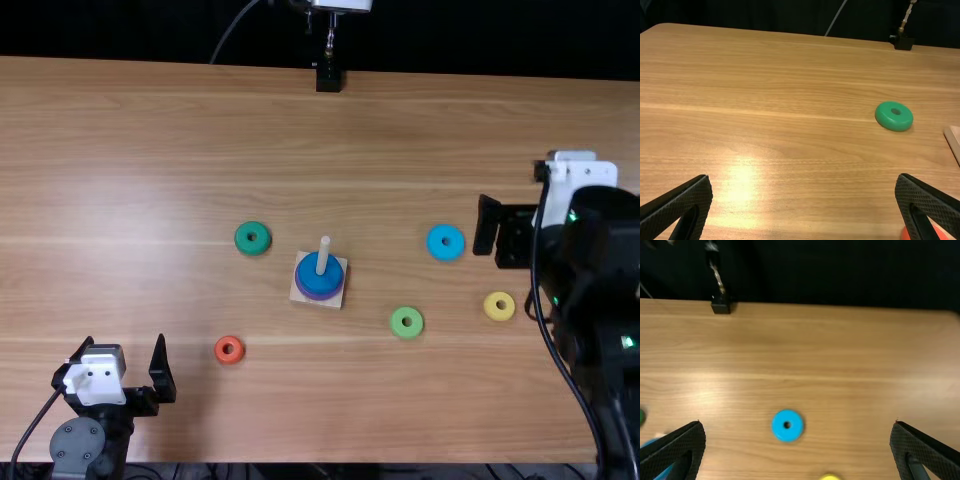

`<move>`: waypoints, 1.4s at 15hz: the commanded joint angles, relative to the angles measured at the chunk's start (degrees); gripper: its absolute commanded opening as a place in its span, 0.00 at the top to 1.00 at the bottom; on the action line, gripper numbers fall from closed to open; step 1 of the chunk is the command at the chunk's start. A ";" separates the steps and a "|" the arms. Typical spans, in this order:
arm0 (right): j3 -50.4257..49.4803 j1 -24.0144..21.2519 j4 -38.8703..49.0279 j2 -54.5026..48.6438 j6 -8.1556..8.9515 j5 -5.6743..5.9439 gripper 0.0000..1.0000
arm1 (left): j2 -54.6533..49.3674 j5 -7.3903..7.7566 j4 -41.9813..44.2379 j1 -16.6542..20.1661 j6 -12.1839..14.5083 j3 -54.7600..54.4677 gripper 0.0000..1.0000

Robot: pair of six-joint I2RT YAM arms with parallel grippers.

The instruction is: Build the Hanoi tower: stack the rings onto the peg from bottom to top in this color order: purple, dark blue, light blue, dark green, light green, yellow, orange.

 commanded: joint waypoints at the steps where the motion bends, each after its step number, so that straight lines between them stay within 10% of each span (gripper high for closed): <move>1: 2.11 0.44 -0.70 4.64 8.56 1.13 0.00 | -0.67 0.00 -4.32 0.32 0.86 -6.17 0.00; 5: 2.37 0.61 -6.72 15.71 13.10 0.61 0.00 | -0.67 0.00 -4.32 0.32 0.86 -6.17 0.00; 10: 2.55 0.17 -11.04 28.90 12.36 0.50 0.00 | -0.67 0.00 -4.32 0.32 0.86 -6.17 0.00; 13: 2.64 0.17 -10.62 31.45 12.25 -1.61 0.00 | -0.67 0.00 -4.32 0.32 0.86 -6.17 0.00; 15: 2.73 0.17 -10.30 32.59 9.93 -2.66 0.00 | -0.67 0.00 -4.32 0.32 0.86 -6.17 0.00; 17: 2.64 0.08 -10.20 35.31 1.81 -2.66 0.00 | -0.67 0.00 -4.32 0.32 0.86 -6.17 0.00; 21: 5.28 0.00 -10.09 40.59 0.65 -2.56 0.00 | -0.67 0.00 -4.32 0.32 0.86 -6.17 0.00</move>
